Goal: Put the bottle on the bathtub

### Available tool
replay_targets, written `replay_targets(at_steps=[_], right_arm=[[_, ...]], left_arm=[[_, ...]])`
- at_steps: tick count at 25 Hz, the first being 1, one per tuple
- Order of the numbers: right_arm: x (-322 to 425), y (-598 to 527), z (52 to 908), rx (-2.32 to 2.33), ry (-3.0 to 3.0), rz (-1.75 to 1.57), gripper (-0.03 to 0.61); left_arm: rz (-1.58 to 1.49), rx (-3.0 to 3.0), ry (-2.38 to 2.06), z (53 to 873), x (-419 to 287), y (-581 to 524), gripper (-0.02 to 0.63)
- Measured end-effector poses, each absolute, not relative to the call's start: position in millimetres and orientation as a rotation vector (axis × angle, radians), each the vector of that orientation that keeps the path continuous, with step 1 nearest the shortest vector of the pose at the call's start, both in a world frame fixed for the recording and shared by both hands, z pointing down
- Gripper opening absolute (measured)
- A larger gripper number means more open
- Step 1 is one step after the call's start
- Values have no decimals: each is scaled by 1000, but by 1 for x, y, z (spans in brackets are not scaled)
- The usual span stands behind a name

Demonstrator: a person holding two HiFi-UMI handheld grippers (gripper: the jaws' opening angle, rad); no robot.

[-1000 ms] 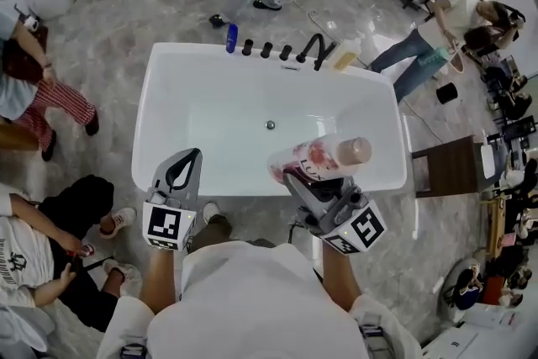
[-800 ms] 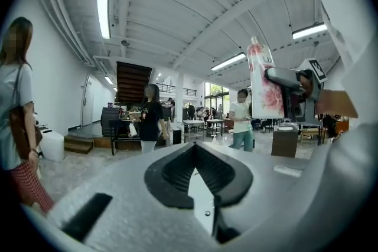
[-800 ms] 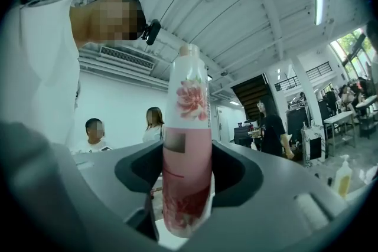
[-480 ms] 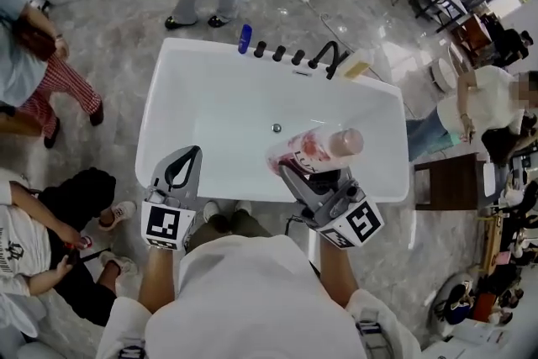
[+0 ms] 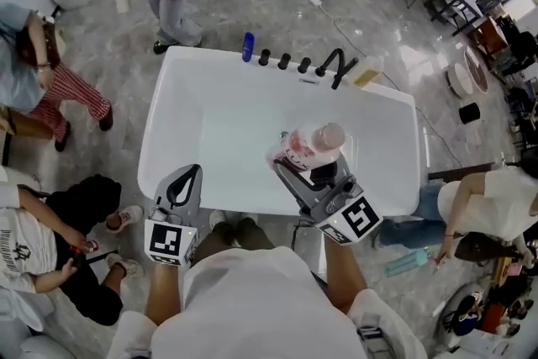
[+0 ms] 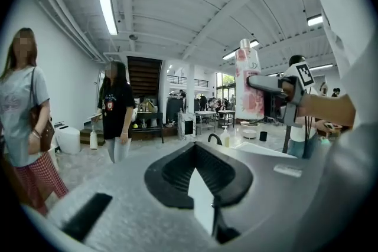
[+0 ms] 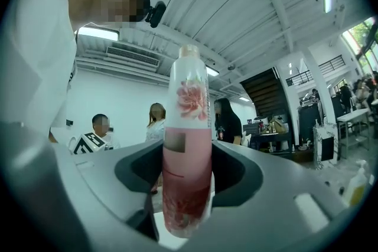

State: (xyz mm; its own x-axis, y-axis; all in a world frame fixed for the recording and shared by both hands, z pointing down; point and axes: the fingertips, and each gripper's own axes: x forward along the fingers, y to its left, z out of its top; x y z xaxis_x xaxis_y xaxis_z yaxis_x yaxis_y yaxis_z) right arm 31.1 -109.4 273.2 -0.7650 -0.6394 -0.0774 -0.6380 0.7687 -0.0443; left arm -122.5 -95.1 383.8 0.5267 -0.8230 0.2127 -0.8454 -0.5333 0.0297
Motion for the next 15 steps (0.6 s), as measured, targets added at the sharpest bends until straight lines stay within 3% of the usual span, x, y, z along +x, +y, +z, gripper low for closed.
replay_targets(at_steps=[6, 15], right_arm=[[46, -189, 311, -1027, 2899, -33, 249], [0, -319, 409, -1120, 2921, -146, 249]], left_arm=[[307, 2569, -1448, 406, -103, -111, 6], [270, 2494, -1327, 458, -119, -147, 6]])
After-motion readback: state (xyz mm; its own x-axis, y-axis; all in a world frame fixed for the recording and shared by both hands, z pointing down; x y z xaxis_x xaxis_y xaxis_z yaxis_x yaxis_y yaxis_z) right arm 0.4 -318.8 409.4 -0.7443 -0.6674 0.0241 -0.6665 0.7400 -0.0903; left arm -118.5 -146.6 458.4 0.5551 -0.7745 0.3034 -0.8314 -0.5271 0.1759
